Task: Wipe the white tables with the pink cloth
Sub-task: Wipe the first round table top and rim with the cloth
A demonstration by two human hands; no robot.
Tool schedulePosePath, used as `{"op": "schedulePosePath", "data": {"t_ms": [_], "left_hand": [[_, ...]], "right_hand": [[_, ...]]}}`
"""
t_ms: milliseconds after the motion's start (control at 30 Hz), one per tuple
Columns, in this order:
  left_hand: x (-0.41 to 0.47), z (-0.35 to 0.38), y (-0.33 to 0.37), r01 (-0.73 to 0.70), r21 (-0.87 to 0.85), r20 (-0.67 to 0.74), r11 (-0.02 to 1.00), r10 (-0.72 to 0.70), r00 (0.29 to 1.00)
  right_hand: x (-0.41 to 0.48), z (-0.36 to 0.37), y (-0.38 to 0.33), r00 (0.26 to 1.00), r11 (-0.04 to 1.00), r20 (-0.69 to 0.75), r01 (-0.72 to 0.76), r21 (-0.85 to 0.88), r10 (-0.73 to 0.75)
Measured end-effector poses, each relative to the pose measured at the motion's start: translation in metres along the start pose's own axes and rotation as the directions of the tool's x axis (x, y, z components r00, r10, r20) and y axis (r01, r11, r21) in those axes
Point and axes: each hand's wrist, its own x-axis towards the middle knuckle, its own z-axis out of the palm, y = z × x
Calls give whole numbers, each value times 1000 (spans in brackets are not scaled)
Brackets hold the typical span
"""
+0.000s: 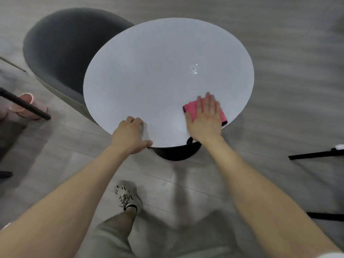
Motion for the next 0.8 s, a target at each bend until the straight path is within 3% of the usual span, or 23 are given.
{"op": "schedulePosePath", "data": {"t_ms": [33,100,167,233,333,400,433,467,533,600,667,733,800], "left_hand": [[-2,0,-1,1,-5,-5,1000,-1,1000],[-5,0,-2,-10,-28,-12,1000,10,1000],[-6,-2,-2,-15,-41,-11,999,14,1000],[-7,-5,-2,-5,-32,-9,999,5,1000],[-10,-6,0,-11,-36,-21,999,10,1000],[-11,-5,0,-14,-56,-36,998,12,999],[-11,-5,-1,-19,-57,-39,998,16,999],[-11,-5,-1,-26,-53,-38,998,24,999],[-11,-7,-1,-39,-25,-38,999,38,999],[-7,-12,-2,-63,16,-10,998,63,998],[3,-21,-4,-98,41,24,994,97,995],[17,-33,-7,-140,85,64,986,135,989],[34,-46,-12,-166,93,83,982,158,984]], "right_hand": [[-14,6,-33,985,985,35,170,12,-171],[-41,11,-76,880,891,146,451,41,-452],[-41,6,-64,803,820,178,569,60,-570],[-21,0,-14,841,848,112,528,45,-529],[23,-19,81,990,990,49,135,-27,-134],[35,-25,92,992,993,30,-119,-10,119],[32,-20,72,987,987,12,-163,-2,163],[24,-10,43,992,992,-11,-126,-6,125],[-4,8,-22,987,987,22,162,-6,-162],[-34,13,-62,883,889,110,458,18,-457],[-37,7,-53,820,829,126,557,43,-558],[-21,1,-15,883,889,110,457,22,-456],[4,-9,37,990,990,25,142,-19,-142]]}}
